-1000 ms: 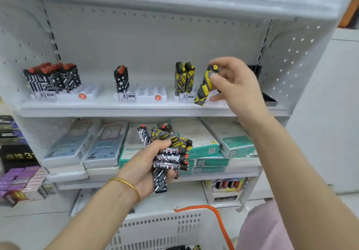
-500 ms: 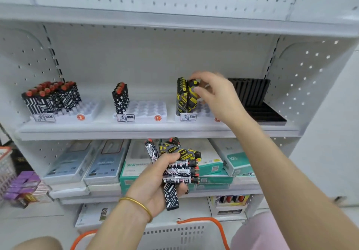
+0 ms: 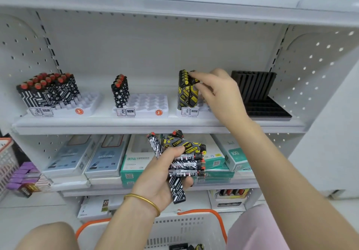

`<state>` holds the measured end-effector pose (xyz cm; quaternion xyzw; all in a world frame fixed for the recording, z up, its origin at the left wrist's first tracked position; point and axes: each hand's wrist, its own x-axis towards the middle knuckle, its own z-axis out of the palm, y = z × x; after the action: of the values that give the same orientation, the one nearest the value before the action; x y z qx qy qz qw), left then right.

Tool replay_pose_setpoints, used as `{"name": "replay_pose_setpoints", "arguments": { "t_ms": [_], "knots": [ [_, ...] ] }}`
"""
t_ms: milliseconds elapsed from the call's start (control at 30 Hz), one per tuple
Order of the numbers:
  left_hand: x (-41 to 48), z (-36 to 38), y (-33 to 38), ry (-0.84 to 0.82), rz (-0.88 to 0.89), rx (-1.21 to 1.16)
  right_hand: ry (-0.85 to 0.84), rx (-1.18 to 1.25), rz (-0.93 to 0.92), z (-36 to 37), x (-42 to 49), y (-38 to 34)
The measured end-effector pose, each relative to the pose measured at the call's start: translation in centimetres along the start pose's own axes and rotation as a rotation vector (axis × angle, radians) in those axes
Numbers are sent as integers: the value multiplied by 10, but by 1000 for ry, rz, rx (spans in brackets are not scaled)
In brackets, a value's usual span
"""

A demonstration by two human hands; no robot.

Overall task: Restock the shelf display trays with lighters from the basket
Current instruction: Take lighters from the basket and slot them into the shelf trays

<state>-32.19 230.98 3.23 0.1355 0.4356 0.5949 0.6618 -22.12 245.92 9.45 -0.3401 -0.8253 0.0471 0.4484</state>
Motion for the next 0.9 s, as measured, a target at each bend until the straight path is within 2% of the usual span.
{"name": "replay_pose_setpoints", "arguments": {
  "t_ms": [67, 167, 200, 233, 333, 367, 433, 533, 667, 767, 833, 900],
  "knots": [
    [0, 0, 0, -6, 4, 5, 36, -160, -37, -2, -7, -3],
    [-1, 1, 2, -12, 14, 11, 112, -68, -23, -15, -26, -17],
    [-1, 1, 2, -14, 20, 11, 46, 7, 16, -22, -33, -23],
    [-1, 1, 3, -17, 27, 10, -97, 82, 80, -28, -39, -28],
    [-2, 2, 4, -30, 48, 11, -645, 263, 259, -40, -50, -39],
    [-2, 2, 4, -32, 54, 10, -732, 320, 292, -41, -51, -38],
    [-2, 3, 4, -36, 65, 14, -779, 409, 339, -42, -50, -35],
    [-3, 5, 6, -28, 78, 19, -683, 436, 336, -46, -43, -36],
    [-3, 8, 10, -8, 80, 6, -302, 502, 268, -55, -23, -34],
    [-4, 7, 11, 3, 82, 12, -89, 423, 248, -55, -4, -27],
    [-6, 7, 11, 4, 78, 15, -63, 272, 233, -51, 4, -24],
    [-6, 7, 12, -1, 77, 17, -112, 156, 195, -48, 8, -24]
  ]
}}
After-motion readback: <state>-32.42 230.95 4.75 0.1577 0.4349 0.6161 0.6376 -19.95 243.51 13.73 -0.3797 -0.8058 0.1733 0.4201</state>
